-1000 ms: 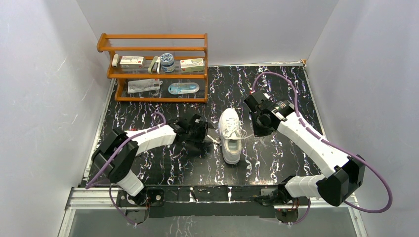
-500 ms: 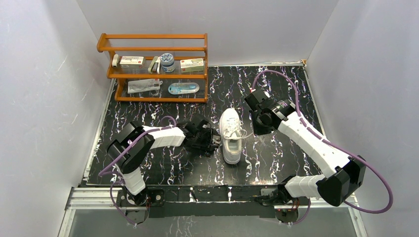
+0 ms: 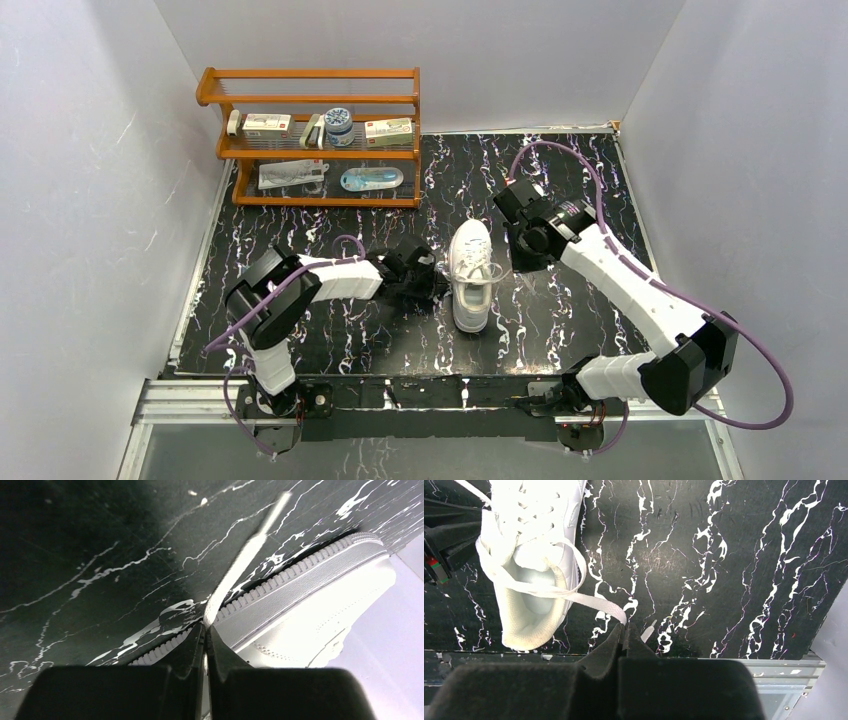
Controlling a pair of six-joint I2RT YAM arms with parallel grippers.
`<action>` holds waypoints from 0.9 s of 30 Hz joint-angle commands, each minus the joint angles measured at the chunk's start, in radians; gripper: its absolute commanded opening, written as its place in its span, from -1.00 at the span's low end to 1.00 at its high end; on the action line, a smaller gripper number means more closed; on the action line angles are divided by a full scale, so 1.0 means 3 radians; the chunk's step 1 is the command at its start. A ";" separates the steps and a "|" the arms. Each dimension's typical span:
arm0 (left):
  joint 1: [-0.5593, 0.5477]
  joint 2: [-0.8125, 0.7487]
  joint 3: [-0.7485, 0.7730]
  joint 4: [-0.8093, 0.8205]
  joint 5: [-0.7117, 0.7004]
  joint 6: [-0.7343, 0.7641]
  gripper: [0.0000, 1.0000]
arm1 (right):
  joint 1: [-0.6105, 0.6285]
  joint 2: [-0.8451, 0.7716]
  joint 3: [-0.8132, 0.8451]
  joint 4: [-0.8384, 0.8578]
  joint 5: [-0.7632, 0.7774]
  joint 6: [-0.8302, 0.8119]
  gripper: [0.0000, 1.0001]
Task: Tie the shoes
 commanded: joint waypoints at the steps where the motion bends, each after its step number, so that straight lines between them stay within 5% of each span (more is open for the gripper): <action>1: -0.0024 -0.0386 -0.0112 -0.0295 -0.0379 -0.0799 -1.00 | -0.0013 0.0025 0.0132 0.0000 0.0056 0.0112 -1.00; 4: 0.0003 -0.0939 -0.0207 -0.0799 -0.0696 -0.0557 -1.00 | -0.0015 0.0065 0.0105 -0.0156 0.0204 0.0230 -1.00; 13: 0.0666 -0.1936 0.0290 -0.2147 -0.0966 0.1279 -1.00 | -0.0203 -0.0108 -0.0122 -0.0157 0.0435 0.0323 -1.00; 21: 0.0936 -0.1546 0.1376 -0.2636 -0.1328 0.2990 -1.00 | -0.0584 0.0126 0.0023 0.0164 0.0475 -0.0122 -1.00; 27: 0.1017 -0.1323 0.1412 -0.2754 -0.1169 0.3061 -1.00 | -0.1422 0.0295 -0.0146 0.0153 0.0554 0.0148 -1.00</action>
